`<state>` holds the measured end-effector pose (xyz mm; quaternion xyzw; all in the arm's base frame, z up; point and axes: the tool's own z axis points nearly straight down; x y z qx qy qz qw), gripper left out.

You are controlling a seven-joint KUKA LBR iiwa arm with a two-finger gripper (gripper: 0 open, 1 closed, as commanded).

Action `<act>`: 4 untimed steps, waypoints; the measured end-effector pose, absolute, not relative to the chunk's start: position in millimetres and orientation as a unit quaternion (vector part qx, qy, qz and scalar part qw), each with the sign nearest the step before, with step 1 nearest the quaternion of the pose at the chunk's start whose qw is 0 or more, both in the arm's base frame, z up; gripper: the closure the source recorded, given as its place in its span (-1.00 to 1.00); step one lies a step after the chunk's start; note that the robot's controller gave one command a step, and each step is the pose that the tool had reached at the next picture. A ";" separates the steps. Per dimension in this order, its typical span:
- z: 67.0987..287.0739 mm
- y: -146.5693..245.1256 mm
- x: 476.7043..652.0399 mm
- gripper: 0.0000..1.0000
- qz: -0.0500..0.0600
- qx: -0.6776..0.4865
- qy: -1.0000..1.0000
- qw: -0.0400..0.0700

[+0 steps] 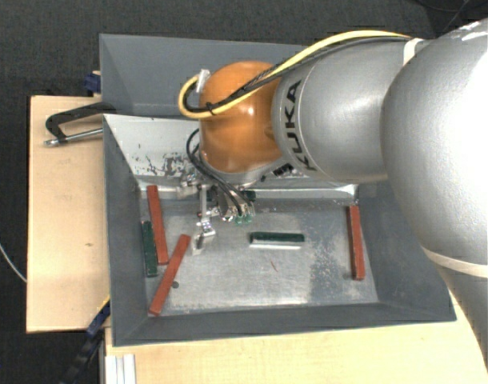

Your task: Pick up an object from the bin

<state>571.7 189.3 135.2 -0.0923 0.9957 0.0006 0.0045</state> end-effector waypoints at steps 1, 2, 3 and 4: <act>106.9 199.1 564.6 -1.00 0.001 -0.270 0.963 0.002; 83.1 206.3 582.3 1.00 0.002 -0.354 0.935 0.020; 74.8 199.3 574.6 -1.00 -0.003 -0.354 0.935 0.001; 74.3 199.8 574.7 -1.00 -0.002 -0.354 0.935 0.001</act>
Offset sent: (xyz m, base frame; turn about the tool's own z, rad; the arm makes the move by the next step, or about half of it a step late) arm -0.0001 0.0124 -0.0652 -0.5427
